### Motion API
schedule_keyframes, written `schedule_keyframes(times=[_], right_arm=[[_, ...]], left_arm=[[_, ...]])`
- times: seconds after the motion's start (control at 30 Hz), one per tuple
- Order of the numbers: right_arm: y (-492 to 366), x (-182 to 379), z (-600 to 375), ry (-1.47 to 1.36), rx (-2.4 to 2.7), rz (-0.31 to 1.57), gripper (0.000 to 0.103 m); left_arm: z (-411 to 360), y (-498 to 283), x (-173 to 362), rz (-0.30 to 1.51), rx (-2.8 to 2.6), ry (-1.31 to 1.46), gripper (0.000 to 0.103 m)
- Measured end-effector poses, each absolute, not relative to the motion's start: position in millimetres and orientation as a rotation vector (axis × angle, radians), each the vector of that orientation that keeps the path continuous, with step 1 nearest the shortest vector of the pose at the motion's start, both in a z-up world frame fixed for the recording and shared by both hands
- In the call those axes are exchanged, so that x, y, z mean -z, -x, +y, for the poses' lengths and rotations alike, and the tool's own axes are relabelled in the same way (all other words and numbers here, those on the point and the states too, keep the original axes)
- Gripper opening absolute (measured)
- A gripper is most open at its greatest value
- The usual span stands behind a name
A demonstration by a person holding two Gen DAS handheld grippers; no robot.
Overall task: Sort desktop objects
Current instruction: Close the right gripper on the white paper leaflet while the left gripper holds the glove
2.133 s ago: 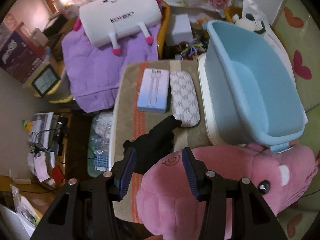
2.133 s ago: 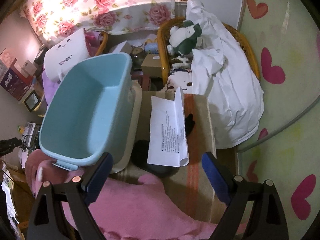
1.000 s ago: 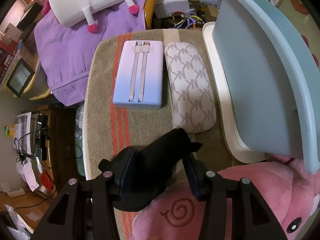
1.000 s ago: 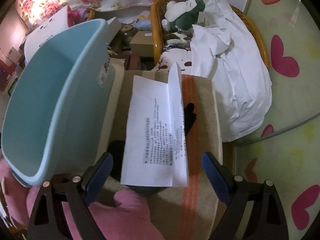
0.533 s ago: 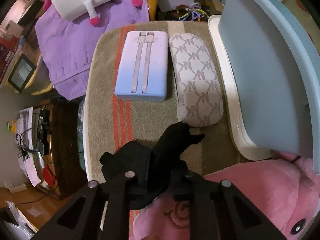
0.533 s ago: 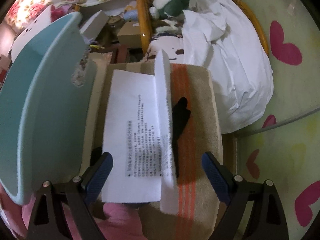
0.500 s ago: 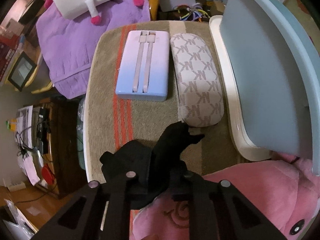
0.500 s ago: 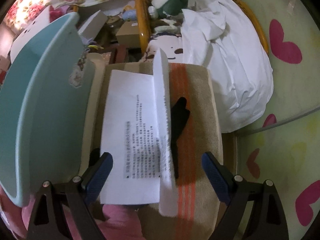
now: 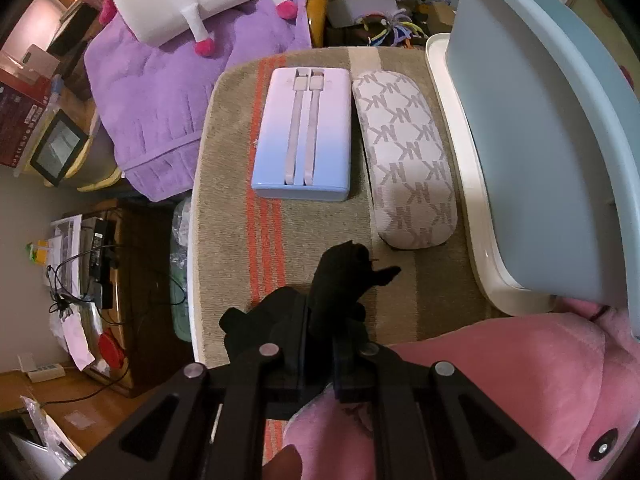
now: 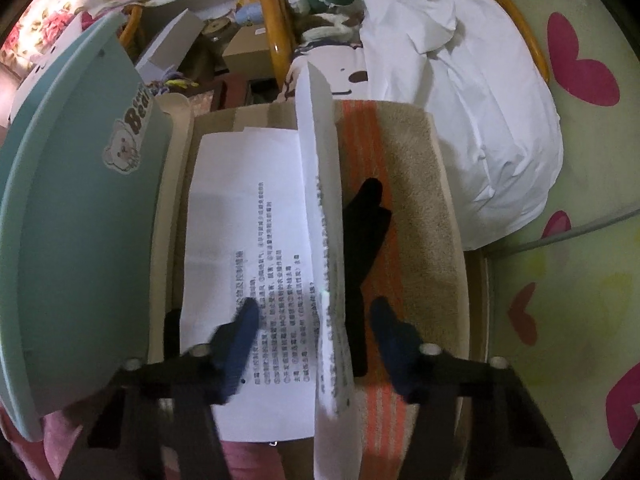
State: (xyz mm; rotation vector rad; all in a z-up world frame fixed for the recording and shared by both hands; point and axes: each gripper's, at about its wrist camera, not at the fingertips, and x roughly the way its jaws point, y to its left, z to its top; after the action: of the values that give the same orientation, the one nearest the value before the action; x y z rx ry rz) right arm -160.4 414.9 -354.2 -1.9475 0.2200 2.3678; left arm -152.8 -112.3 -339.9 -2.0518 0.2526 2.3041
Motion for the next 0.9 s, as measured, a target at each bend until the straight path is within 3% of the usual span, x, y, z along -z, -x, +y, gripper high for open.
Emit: schedule_keyframes(times=[0.03,0.13,0.23,0.57,0.9], right_arm=[[161,356,416,1.95,-2.366,0.231,0.031],[162,360,417,1.958,-2.348,0.236,0.014],[163,361,421,1.947,-2.345,0.242,0.003],[162,331,423,1.834,-2.418,0.259,0.002],[148,247,412,1.671,-2.494,0.218,0.002]], left_arm=[[-114,153,339,0.254,-2.307,2.052,0.008],[-117,151,335,0.254,-2.313,2.055,0.009],[-119,150,330,0.251,-2.325,2.05,0.008],[-123,141,298,0.25,-2.403,1.992,0.008],[-119,114,200,0.268,-2.557,1.839,0.008]])
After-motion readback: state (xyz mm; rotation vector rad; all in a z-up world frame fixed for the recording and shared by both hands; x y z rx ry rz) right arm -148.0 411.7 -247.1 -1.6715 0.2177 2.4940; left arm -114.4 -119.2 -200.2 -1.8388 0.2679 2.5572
